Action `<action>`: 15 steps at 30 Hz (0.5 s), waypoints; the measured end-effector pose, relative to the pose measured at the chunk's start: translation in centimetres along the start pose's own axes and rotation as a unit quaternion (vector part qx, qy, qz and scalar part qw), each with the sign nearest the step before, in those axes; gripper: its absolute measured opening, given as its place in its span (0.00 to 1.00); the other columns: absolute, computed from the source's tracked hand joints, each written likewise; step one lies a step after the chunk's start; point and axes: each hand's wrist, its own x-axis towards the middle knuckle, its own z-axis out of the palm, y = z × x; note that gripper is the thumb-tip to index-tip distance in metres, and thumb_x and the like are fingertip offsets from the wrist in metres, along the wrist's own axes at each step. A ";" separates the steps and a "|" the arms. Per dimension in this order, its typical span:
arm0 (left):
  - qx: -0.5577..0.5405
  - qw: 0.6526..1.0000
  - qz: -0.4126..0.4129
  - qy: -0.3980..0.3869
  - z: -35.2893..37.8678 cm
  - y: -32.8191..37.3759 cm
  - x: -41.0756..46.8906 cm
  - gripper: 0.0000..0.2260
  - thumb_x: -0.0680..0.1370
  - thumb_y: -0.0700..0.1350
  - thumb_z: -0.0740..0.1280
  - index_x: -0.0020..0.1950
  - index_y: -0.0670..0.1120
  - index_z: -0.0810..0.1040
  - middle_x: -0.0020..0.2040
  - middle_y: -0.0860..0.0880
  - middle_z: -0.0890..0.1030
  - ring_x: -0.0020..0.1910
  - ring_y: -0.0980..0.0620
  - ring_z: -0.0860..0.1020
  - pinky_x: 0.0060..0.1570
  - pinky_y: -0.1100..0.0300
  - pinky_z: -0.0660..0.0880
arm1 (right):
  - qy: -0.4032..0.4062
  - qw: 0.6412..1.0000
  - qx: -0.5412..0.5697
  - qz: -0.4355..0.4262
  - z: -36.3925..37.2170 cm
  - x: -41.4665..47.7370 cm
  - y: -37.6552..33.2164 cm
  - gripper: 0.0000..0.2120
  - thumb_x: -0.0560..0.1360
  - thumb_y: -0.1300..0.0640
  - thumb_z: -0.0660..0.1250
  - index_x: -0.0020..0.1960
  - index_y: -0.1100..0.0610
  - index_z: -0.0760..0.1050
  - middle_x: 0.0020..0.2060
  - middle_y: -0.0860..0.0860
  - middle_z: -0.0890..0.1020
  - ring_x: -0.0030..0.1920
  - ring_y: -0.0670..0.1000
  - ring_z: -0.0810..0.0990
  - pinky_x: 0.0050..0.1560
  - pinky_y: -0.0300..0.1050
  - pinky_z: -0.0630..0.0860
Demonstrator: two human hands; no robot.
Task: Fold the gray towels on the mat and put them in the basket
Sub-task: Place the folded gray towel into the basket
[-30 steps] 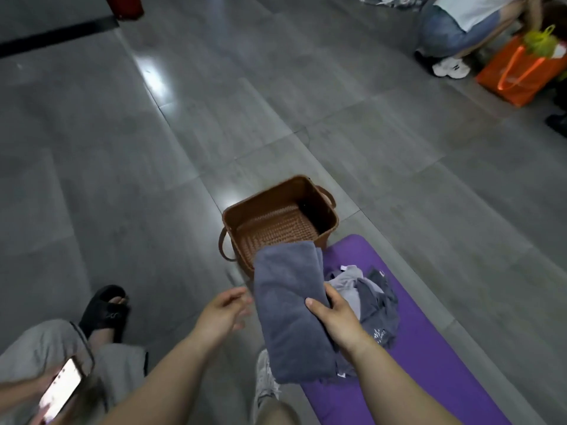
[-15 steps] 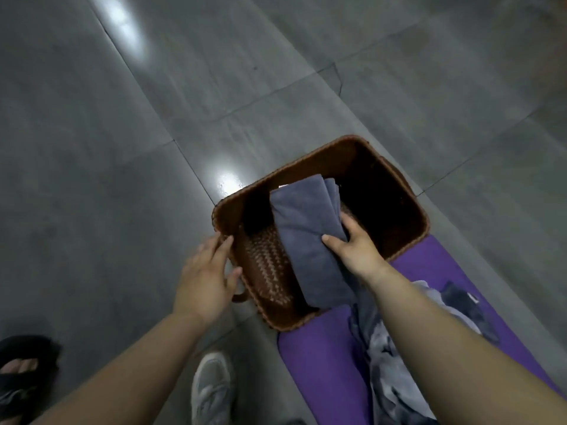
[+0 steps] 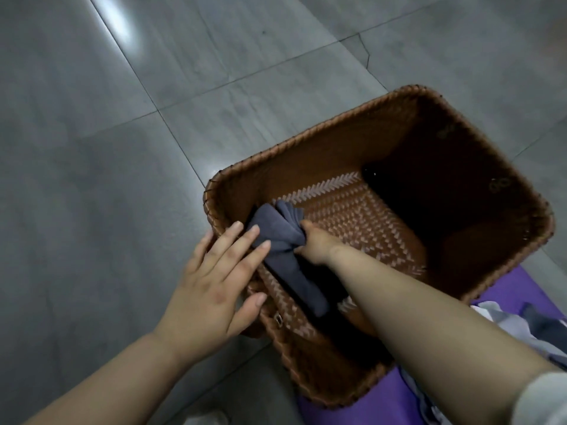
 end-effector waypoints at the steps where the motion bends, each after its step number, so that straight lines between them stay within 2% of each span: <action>1: -0.004 1.000 -0.004 0.005 0.1 -0.1 0.0 0.24 0.79 0.57 0.43 0.67 0.45 0.64 0.68 0.47 0.68 0.75 0.53 0.51 0.71 0.55 0.47 | -0.021 0.999 0.025 0.002 0.2 0.2 -0.2 0.28 0.76 0.59 0.61 0.72 0.61 0.54 0.70 0.60 0.66 0.68 0.59 0.67 0.65 0.44 0.65; 4: 0.002 1.000 -0.008 0.015 0.6 -0.4 -0.4 0.24 0.79 0.58 0.42 0.68 0.46 0.62 0.69 0.48 0.63 0.75 0.60 0.43 0.73 0.57 0.45 | -0.063 0.997 0.041 0.022 0.8 0.3 -0.3 0.29 0.76 0.57 0.62 0.73 0.61 0.54 0.71 0.58 0.65 0.69 0.57 0.66 0.65 0.43 0.64; 7: 0.006 1.000 -0.008 0.017 0.8 -0.6 -0.6 0.24 0.79 0.58 0.42 0.68 0.46 0.62 0.68 0.48 0.63 0.75 0.60 0.42 0.73 0.57 0.44 | -0.052 0.999 -0.003 0.017 1.2 -0.1 -0.1 0.32 0.78 0.58 0.59 0.74 0.62 0.46 0.74 0.58 0.56 0.72 0.56 0.60 0.67 0.40 0.56; 9: 0.005 1.000 -0.005 0.020 0.9 -0.5 -0.6 0.24 0.79 0.58 0.42 0.68 0.47 0.62 0.68 0.48 0.63 0.75 0.60 0.42 0.73 0.56 0.45 | -0.036 0.999 -0.007 0.015 1.2 -0.3 0.2 0.33 0.78 0.58 0.59 0.75 0.59 0.42 0.74 0.56 0.56 0.73 0.55 0.59 0.67 0.40 0.55; 11: 0.001 1.000 -0.003 0.022 0.9 -0.5 -0.6 0.24 0.79 0.58 0.42 0.68 0.46 0.62 0.68 0.48 0.63 0.75 0.61 0.42 0.73 0.57 0.44 | -0.027 0.999 -0.028 0.023 1.1 -0.2 0.3 0.38 0.77 0.58 0.61 0.75 0.55 0.38 0.73 0.58 0.58 0.72 0.57 0.61 0.71 0.45 0.57; 13: -0.001 1.000 -0.003 0.028 0.9 -0.5 -0.6 0.24 0.79 0.58 0.42 0.68 0.46 0.62 0.68 0.48 0.63 0.75 0.61 0.43 0.73 0.57 0.44 | -0.032 0.995 -0.095 0.028 1.4 0.4 0.3 0.42 0.75 0.56 0.63 0.74 0.51 0.34 0.72 0.61 0.61 0.70 0.60 0.63 0.71 0.52 0.61; 15: 0.002 1.000 -0.002 0.030 0.9 -0.5 -0.5 0.24 0.79 0.58 0.42 0.68 0.46 0.62 0.68 0.48 0.63 0.75 0.61 0.43 0.73 0.57 0.44 | -0.016 0.981 -0.192 0.028 1.9 0.6 0.2 0.41 0.76 0.52 0.61 0.74 0.51 0.32 0.73 0.60 0.57 0.71 0.60 0.61 0.70 0.54 0.60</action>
